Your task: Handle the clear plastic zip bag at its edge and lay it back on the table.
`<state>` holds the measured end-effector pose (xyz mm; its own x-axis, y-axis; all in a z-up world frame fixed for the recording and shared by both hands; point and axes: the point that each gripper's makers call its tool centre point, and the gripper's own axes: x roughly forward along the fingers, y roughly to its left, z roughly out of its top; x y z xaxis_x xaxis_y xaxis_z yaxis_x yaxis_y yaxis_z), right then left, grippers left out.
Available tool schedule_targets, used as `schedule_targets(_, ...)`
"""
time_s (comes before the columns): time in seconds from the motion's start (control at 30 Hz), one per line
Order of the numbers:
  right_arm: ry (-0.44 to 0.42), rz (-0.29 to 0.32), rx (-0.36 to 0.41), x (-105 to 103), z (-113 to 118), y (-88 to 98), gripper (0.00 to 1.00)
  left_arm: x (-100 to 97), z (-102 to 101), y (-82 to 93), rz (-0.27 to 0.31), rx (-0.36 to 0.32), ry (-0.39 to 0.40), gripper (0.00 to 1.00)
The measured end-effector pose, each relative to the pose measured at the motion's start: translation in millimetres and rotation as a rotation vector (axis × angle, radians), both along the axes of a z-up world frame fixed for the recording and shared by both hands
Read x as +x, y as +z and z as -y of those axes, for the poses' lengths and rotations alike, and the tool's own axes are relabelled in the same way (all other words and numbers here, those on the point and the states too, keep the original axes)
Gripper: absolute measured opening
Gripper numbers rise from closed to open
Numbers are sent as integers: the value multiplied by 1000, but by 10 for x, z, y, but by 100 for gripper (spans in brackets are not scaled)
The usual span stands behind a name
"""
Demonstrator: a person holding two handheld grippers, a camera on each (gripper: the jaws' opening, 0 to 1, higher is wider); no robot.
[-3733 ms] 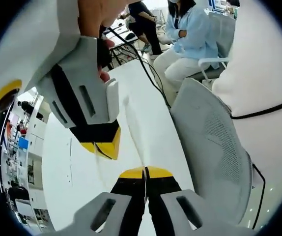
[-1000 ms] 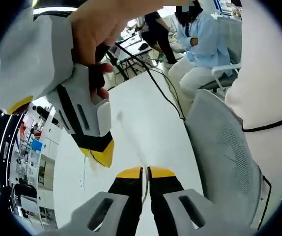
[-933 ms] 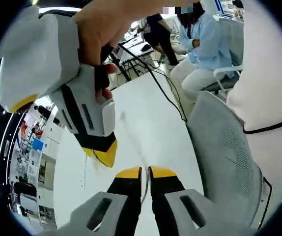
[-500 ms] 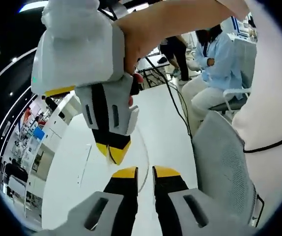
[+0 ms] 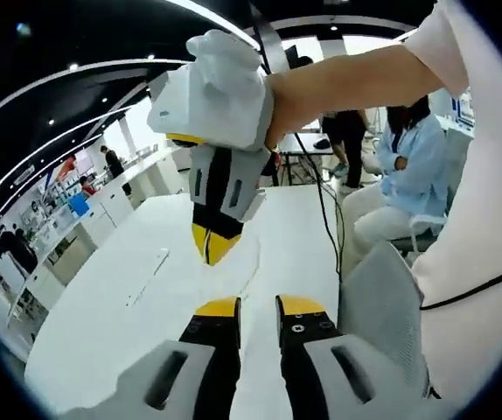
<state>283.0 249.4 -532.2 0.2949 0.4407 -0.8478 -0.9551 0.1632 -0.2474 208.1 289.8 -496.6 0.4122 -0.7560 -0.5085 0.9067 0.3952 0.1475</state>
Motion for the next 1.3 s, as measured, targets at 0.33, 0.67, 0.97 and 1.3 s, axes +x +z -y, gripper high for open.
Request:
schedule_targets(0.33,-15,31,-17,199,89,-15,0,87,-306,-109,-66,-93,122,23)
schedule_targets(0.67,-24,99,-44,513,121,-29,0,141,-436,-274,-113,-140,203,32)
schedule_targets(0.97,-41,171,-60,838,136,-60,0,182,-498,-405,-141,-170,245,40)
schedule_targets(1.3,-68,267,-76,1134,133,-123,0,225,-567,-543,-169,-202,306,60)
